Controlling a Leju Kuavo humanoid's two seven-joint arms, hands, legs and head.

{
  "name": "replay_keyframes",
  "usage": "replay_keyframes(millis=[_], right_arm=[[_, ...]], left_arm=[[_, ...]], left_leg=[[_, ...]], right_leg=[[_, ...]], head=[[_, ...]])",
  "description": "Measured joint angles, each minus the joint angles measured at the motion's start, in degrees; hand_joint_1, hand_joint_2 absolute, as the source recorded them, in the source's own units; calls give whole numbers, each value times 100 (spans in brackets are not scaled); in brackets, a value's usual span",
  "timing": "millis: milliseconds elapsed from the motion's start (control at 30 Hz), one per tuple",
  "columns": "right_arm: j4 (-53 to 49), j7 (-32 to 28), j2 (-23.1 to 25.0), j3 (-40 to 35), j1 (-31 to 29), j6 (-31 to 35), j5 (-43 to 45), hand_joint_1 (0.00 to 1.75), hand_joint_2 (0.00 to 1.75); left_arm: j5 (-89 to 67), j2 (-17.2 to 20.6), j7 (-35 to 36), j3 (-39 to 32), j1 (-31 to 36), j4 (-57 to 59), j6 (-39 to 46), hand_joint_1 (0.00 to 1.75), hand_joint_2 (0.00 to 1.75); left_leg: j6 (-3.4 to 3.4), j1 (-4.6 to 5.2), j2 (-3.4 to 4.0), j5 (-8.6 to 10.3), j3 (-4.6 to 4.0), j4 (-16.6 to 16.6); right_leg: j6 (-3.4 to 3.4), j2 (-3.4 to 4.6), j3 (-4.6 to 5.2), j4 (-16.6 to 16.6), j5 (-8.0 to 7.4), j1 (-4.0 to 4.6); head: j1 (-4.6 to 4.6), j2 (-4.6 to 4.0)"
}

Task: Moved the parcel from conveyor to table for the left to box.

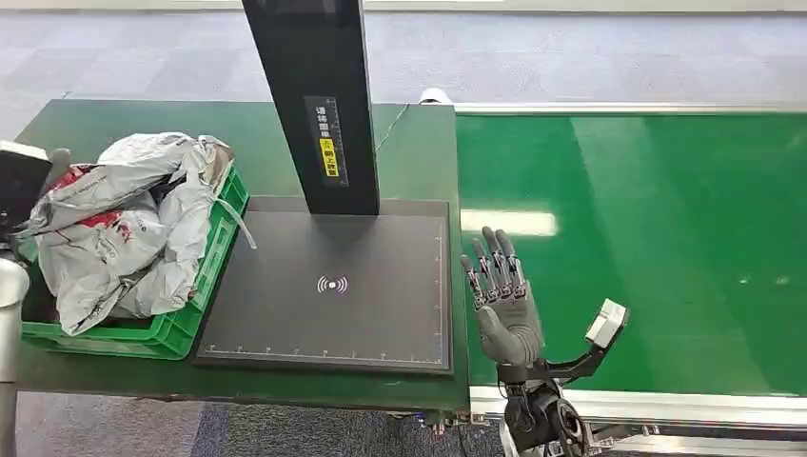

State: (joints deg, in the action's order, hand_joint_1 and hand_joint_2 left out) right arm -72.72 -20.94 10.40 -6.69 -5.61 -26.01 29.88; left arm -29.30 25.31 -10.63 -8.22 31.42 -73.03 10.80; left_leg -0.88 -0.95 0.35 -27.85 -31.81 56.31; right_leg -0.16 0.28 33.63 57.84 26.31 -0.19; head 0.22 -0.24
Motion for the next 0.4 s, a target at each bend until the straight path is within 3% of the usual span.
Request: replay_keyframes(millis=[167, 400], right_arm=[[2, -99, 0, -9, -8, 70, -53, 0, 175], [2, -500, 2, -90, -12, 823, -1448, 0, 175]], left_arm=[[1115, -344, -730, -83, -506, -851, 373, 0, 175], [2169, -1321, -1143, 199, -1786, -1949, -736, 0, 175]], left_leg=[[1, 6, 0, -1, 0, 0], [5, 19, -1, -5, 1, 0]], right_leg=[[2, -1, -1, -1, 3, -7], [3, -1, -1, -3, 3, -19]], head=[[0, 0], [-2, 0]])
